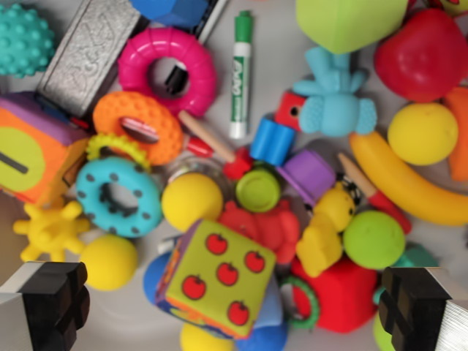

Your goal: Pick an object from the bin

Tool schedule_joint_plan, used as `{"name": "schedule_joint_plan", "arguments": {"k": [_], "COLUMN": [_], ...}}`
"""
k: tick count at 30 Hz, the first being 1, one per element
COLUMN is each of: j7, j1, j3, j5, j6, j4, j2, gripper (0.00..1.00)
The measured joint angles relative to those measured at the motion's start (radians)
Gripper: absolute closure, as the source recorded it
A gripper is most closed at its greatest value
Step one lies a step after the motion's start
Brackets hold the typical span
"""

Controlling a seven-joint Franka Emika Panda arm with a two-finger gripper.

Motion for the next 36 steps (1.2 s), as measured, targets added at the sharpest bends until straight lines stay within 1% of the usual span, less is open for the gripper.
{"name": "schedule_joint_plan", "arguments": {"k": [6,10,15,16,21,24,28,29,35,36], "j7": [0.070,0.122,0.192,0.198,0.274,0.312,0.372,0.378,0.466,0.470], "j1": [0.007,0.012,0.017,0.018,0.025,0.028,0.035,0.036,0.046,0.047], "j3": [0.011,0.020,0.035,0.036,0.052,0.061,0.074,0.075,0.097,0.098], "j5": [-0.003,-0.003,-0.003,-0.003,-0.003,-0.003,0.000,0.001,0.009,0.009], "j6": [0.028,0.049,0.076,0.078,0.108,0.122,0.146,0.148,0.184,0.186], "j4": [-0.061,-0.107,-0.165,-0.171,-0.232,-0.259,-0.306,-0.310,-0.374,-0.378], "j2": [-0.026,-0.046,-0.069,-0.071,-0.094,-0.104,-0.120,-0.121,-0.141,-0.142], "gripper": [0.00,0.00,0.00,0.00,0.00,0.00,0.00,0.00,0.00,0.00]}}
